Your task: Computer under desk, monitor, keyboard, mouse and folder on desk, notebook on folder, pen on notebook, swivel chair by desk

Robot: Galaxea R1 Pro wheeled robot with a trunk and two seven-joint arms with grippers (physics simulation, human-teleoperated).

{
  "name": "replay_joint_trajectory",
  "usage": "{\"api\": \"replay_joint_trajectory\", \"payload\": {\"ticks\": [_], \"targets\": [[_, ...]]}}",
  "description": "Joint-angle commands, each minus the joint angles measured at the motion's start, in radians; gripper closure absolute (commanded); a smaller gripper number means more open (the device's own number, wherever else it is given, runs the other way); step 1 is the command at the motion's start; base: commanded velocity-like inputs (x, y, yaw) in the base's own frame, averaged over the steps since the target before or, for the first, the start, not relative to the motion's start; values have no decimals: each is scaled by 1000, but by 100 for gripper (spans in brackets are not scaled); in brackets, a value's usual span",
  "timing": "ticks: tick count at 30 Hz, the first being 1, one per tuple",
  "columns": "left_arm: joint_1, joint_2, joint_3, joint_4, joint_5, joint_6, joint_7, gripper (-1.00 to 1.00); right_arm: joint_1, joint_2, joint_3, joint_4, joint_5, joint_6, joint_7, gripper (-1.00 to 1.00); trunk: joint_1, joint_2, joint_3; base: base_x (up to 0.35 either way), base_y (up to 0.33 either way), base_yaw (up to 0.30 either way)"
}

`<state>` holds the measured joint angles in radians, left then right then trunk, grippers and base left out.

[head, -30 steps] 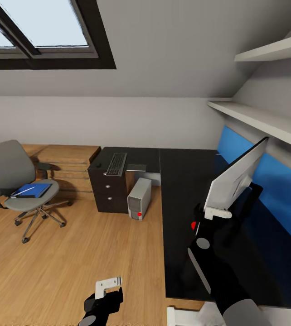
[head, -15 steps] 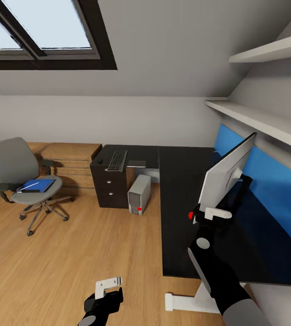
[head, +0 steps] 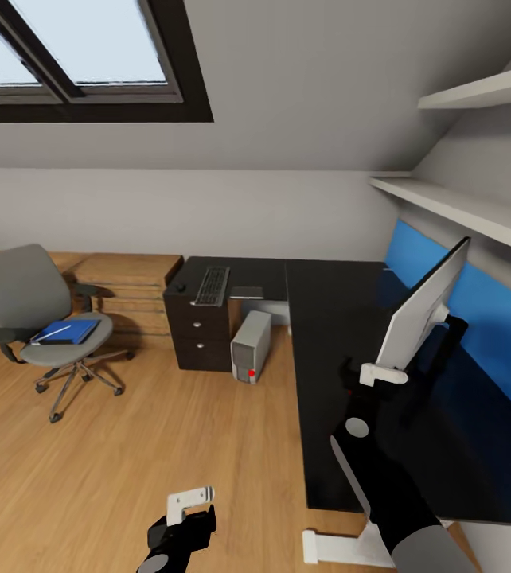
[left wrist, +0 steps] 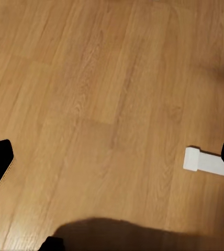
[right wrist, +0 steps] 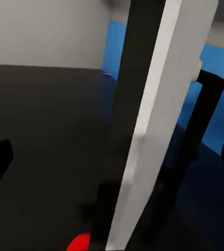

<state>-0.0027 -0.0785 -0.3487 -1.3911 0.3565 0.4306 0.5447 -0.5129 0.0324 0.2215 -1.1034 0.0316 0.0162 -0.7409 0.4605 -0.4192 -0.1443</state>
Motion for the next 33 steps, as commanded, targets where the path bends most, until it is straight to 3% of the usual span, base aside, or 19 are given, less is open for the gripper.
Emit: {"api": "replay_joint_trajectory", "payload": {"ticks": [1, 13, 33], "targets": [[0, 0, -1, -2, 9, 2, 8, -100, -1, 0, 1, 0, 3, 0, -5, -100, 1, -2, -2, 183, 175, 0], [0, 0, -1, -2, 9, 2, 8, -100, -1, 0, 1, 0, 2, -3, -5, -100, 1, -2, -2, 44, 41, 0], [0, 0, -12, -2, 9, 2, 7, -100, -1, 0, -4, 2, 4, -2, -6, -100, 1, -2, -2, 58, -51, 0]]}}
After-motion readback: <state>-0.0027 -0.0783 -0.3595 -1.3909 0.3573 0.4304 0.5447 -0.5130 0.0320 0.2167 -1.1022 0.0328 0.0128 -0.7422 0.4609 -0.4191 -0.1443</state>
